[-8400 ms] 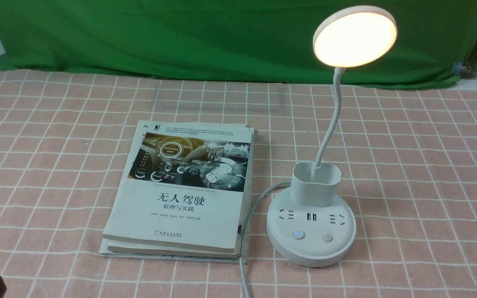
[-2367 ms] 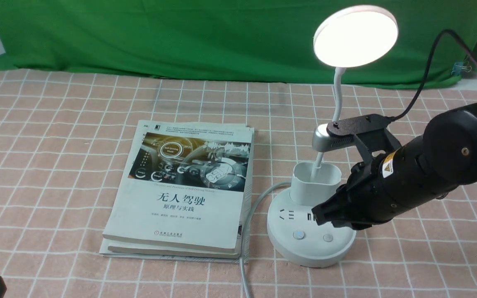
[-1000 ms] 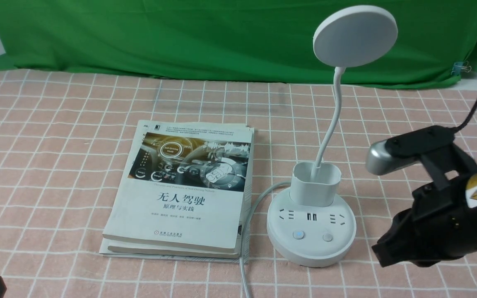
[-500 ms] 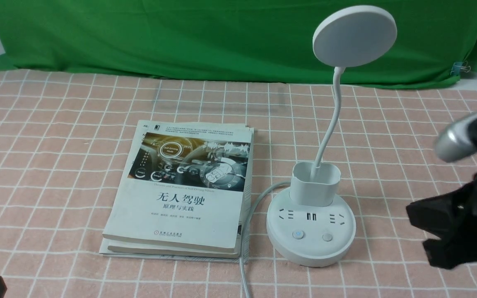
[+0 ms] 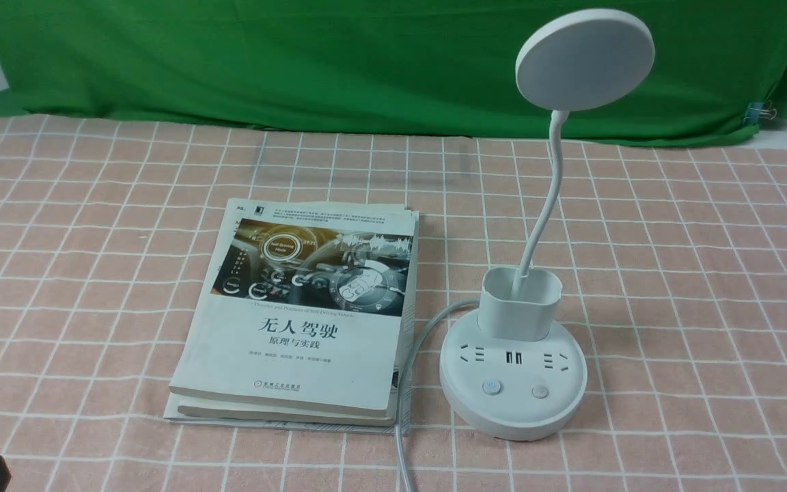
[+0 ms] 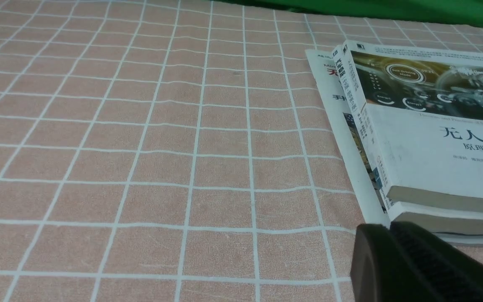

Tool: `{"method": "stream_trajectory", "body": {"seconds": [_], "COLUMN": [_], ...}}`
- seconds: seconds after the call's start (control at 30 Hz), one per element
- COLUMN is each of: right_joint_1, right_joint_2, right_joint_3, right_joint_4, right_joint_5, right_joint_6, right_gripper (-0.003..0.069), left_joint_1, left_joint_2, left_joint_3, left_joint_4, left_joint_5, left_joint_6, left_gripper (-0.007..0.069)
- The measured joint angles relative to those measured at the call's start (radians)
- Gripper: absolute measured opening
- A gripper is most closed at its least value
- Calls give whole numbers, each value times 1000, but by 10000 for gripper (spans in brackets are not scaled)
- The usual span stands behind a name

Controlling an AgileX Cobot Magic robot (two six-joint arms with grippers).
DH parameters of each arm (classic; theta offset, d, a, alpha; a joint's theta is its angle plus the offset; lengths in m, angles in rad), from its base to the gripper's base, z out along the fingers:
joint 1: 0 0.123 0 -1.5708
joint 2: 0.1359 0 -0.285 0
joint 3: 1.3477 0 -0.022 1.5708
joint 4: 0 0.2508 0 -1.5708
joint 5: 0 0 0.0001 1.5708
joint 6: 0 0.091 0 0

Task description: Turn off the table lamp on the pink coffee tablecloth by hand.

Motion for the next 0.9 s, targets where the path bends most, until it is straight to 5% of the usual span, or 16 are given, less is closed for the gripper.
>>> {"method": "stream_trajectory", "body": {"seconds": [0.9], "right_joint_1": [-33], "right_joint_2": [-100], "right_joint_3": [1], "right_joint_4": [6], "right_joint_5": [77], "right_joint_6": [-113], "right_gripper": [34], "left_joint_1": [0], "left_joint_2": [0], "left_joint_3": [0], "left_joint_4": [0], "left_joint_5": [0], "left_joint_6": [0], "left_gripper": [6]}}
